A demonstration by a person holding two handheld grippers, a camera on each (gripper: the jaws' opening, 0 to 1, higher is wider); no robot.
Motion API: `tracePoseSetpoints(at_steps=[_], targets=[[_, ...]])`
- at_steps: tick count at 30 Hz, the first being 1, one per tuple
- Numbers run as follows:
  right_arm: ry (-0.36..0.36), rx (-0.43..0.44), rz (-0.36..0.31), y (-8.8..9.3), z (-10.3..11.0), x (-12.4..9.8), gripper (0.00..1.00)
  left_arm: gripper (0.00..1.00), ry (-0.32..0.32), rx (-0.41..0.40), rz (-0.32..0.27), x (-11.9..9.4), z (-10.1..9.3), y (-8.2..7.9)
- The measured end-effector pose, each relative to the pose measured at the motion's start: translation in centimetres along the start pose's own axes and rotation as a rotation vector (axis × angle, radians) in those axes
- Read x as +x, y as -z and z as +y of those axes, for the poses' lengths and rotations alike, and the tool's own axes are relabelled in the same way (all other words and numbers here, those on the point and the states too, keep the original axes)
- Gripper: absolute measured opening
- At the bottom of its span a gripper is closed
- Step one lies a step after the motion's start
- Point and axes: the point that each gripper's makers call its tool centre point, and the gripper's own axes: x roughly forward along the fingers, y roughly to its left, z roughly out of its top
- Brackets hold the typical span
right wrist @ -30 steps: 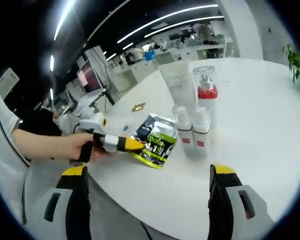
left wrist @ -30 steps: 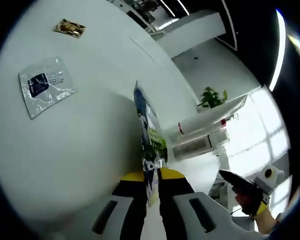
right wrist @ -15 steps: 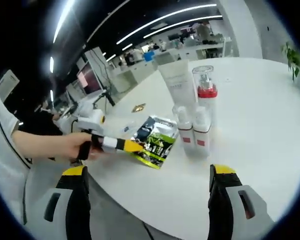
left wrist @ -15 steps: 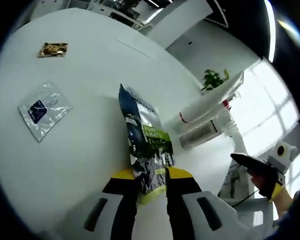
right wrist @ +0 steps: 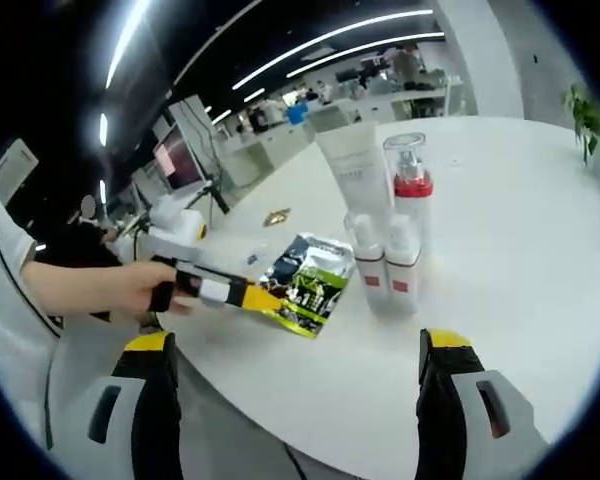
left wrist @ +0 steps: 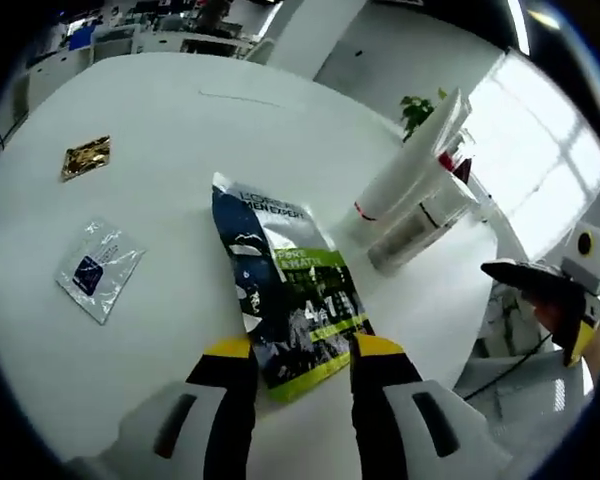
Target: Arrange the skincare products in the storage area until every visible bottle or jar stands upright without overlapping.
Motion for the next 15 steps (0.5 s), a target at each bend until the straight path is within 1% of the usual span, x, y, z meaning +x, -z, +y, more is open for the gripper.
tracePoseSetpoints(at_steps=[3, 8, 13, 15], targets=[[0.001, 0.0, -0.001, 0.05, -0.09, 0.0, 0.99, 0.31, -0.023, 0.023, 0.012, -0.07, 0.31, 0.03], [0.002, -0.001, -0.004, -0.03, -0.06, -0.03, 0.99, 0.31, -0.043, 0.069, 0.012, -0.35, 0.3, -0.12], [0.003, -0.002, -0.005, -0.08, -0.09, -0.04, 0.99, 0.32, -0.055, 0.084, 0.016, -0.53, 0.55, 0.06], [0.005, -0.002, -0.005, -0.1, -0.14, -0.08, 0.99, 0.33, -0.061, 0.088, 0.013, -0.97, 0.44, 0.08]])
